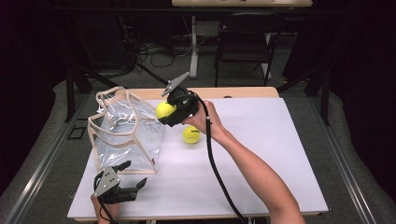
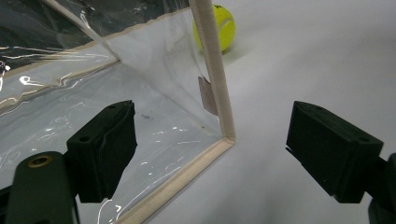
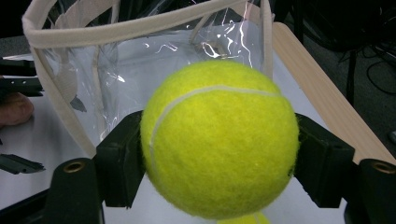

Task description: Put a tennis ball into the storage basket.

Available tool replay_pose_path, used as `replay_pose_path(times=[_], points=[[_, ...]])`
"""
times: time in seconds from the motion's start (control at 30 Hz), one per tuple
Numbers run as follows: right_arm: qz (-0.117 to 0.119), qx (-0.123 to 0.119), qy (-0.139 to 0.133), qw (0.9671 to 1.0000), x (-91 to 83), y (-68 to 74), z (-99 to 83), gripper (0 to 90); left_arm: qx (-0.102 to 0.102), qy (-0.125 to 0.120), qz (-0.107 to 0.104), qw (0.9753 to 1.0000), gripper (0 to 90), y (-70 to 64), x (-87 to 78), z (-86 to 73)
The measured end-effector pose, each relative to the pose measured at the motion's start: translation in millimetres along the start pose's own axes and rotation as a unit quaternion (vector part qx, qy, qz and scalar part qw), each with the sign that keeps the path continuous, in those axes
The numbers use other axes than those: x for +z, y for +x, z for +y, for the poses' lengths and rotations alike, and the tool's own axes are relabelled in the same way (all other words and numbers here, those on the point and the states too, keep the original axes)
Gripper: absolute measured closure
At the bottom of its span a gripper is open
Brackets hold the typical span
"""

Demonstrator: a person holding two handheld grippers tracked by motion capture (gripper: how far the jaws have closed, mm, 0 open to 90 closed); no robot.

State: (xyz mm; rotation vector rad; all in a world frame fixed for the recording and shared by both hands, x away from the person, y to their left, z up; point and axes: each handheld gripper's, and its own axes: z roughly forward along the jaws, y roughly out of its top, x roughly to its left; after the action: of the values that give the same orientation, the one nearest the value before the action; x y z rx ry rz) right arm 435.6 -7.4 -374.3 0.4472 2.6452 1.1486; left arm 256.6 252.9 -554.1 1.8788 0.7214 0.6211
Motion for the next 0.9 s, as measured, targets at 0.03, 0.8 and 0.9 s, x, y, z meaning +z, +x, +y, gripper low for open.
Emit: replay_pose_path(times=[0.03,0.8,0.9], points=[[-0.001,0.001,0.001,1.0000,0.1,-0.1,1.3,26.6,0.000,0.000,0.000,1.0000,16.0,-0.1,-0.2,0.0],[0.001,0.000,-0.021,0.9998,5.4,-0.2,13.8,26.6,-0.005,-0.003,0.000,1.0000,16.0,0.0,-1.2,-0.3],[0.002,0.001,-0.026,0.9997,6.1,0.7,15.5,26.6,-0.002,-0.002,0.000,1.0000,16.0,0.3,-1.7,-0.1]])
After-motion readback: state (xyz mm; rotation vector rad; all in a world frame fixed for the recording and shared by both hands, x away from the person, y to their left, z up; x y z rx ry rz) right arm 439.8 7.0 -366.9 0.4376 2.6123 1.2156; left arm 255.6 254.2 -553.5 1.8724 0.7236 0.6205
